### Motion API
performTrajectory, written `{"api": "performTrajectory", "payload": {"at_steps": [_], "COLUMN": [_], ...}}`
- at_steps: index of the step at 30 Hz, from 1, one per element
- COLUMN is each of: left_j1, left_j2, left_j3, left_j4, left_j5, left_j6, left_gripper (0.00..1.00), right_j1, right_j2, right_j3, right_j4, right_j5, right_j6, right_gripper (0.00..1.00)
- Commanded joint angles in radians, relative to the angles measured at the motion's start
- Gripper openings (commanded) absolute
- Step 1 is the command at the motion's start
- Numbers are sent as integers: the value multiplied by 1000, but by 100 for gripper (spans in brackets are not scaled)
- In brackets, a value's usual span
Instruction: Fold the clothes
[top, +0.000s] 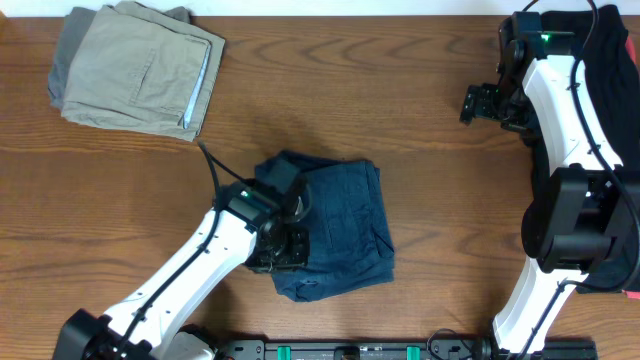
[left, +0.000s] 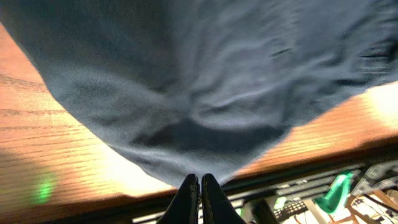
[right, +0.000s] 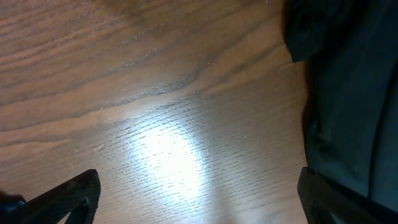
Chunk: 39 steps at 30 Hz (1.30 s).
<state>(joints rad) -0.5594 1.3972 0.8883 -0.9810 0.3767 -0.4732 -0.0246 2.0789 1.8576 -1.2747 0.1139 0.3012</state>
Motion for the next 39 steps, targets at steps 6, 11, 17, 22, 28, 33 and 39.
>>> {"api": "performTrajectory", "payload": {"at_steps": [6, 11, 17, 22, 28, 33, 39], "left_j1": [-3, -3, -3, -3, 3, 26, 68], "left_j2": [32, 32, 5, -100, -264, -273, -122], "left_j3": [-174, -229, -202, -93, -18, -19, -22], "left_j4": [152, 197, 133, 26, 100, 204, 244], "left_j5": [50, 51, 53, 47, -224, -367, -370], "left_j6": [-34, -57, -55, -10, -3, -3, -3], "left_gripper": [6, 6, 6, 6, 6, 6, 6], "right_j1": [0, 0, 0, 0, 0, -1, 0], "right_j2": [0, 0, 0, 0, 0, 0, 0], "right_j3": [6, 6, 6, 6, 6, 6, 6], "right_j4": [0, 0, 0, 0, 0, 0, 0], "right_j5": [17, 17, 17, 17, 17, 17, 17], "right_j6": [-3, -3, -3, -3, -3, -3, -3], "right_gripper": [99, 99, 99, 99, 99, 99, 99]}}
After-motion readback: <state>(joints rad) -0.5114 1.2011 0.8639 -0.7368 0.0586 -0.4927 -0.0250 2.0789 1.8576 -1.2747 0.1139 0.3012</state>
